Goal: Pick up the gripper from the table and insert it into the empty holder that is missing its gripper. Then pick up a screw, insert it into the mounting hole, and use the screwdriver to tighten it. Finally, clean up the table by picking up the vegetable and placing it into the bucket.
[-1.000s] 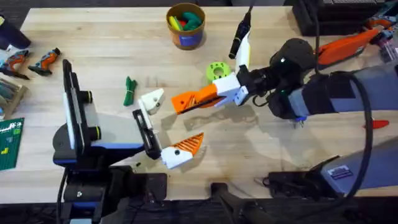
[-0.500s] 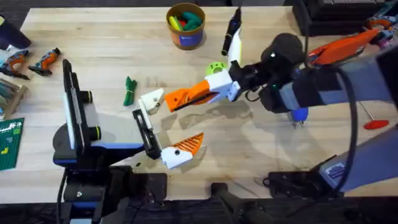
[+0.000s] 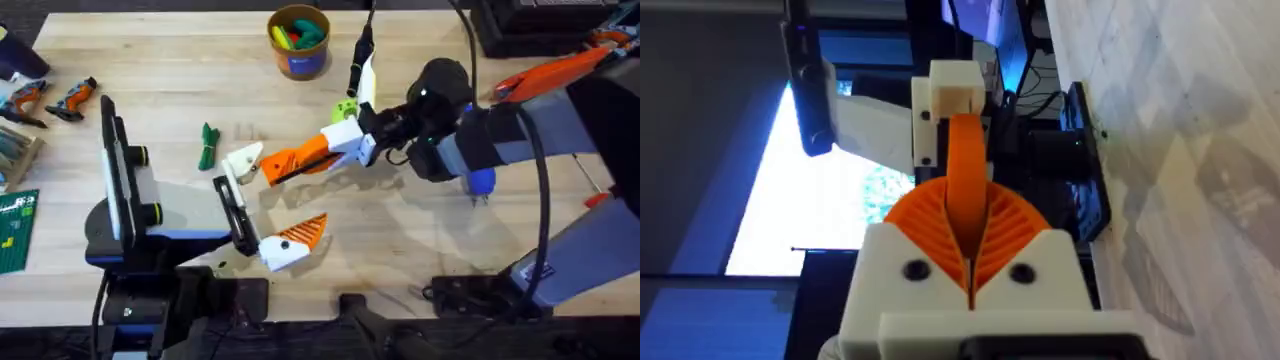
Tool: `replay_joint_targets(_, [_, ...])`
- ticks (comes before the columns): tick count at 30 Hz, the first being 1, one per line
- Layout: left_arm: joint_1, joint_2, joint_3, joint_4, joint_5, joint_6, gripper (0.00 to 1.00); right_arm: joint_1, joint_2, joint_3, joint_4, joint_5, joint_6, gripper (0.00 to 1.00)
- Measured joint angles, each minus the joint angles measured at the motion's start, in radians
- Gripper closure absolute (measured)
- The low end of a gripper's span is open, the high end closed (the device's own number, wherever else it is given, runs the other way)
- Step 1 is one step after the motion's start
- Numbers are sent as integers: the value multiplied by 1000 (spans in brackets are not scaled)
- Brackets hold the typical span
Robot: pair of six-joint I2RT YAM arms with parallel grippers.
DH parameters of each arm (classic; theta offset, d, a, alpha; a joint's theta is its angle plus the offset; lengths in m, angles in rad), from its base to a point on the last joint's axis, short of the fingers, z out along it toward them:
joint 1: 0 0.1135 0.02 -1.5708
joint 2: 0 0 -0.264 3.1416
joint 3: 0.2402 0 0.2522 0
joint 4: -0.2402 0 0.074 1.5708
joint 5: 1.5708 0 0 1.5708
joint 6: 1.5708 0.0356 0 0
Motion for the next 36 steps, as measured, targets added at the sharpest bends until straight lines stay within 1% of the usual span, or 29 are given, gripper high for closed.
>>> replay_joint_targets(13, [0,0,0,0,0,0,15,0,0,0,42,0,3,990])
replay_joint_targets(36, [0,0,0,0,0,0,14,2,0,0,52,-17,-1,990])
